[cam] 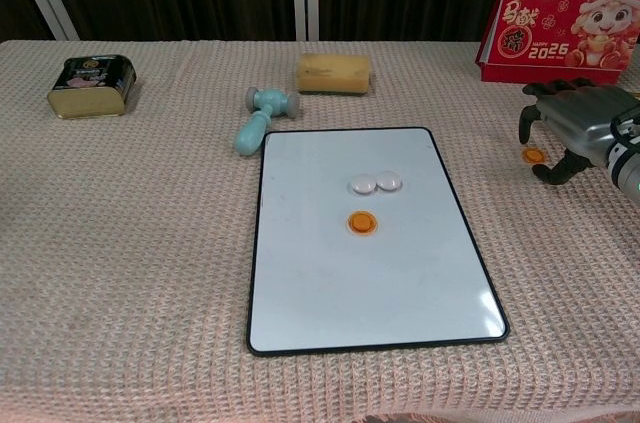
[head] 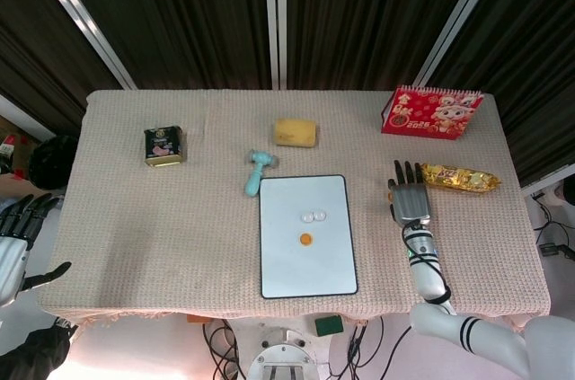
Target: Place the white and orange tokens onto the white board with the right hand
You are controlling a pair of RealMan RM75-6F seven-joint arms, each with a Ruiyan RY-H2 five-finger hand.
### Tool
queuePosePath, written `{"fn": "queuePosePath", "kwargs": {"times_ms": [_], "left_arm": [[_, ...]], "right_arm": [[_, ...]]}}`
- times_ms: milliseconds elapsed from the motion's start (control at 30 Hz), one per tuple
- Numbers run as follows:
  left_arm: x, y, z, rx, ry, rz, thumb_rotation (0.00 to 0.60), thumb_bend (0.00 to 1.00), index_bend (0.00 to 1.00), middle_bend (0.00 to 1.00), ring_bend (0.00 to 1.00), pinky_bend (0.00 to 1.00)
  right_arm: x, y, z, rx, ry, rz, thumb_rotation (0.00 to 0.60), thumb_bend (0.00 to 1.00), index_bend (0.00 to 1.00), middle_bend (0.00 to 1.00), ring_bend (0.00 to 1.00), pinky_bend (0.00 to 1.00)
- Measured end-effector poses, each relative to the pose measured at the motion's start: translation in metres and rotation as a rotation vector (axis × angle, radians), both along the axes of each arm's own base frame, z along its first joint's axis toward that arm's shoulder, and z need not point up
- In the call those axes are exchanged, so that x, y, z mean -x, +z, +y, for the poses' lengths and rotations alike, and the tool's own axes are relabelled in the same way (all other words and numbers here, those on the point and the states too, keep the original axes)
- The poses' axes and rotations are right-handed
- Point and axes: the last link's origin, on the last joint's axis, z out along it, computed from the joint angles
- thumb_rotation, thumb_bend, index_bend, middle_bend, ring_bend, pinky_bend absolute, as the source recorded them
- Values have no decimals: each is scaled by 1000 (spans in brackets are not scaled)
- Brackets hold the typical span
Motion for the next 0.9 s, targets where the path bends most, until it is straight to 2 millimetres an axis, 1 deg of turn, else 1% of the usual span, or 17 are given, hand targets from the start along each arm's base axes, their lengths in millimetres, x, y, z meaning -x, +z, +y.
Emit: {"fn": "queuePosePath", "kwargs": {"times_ms": [333,533,900], "left_arm": [[0,-1,1,5,2,2,600,88,95,69,0,115],[0,-1,1,3,3,2,600,89,95,69,0,115],[1,0,1,0,7,0,600,88,95,69,0,115]], "right_arm": [[1,-1,-2,-2,-5,4,600,369,404,0,0,0],[0,-1,-2,3,-4,8,600,377,442,0,0,0],[3,-3,-1,2,-9,-1,600,383,477,0,0,0]]}}
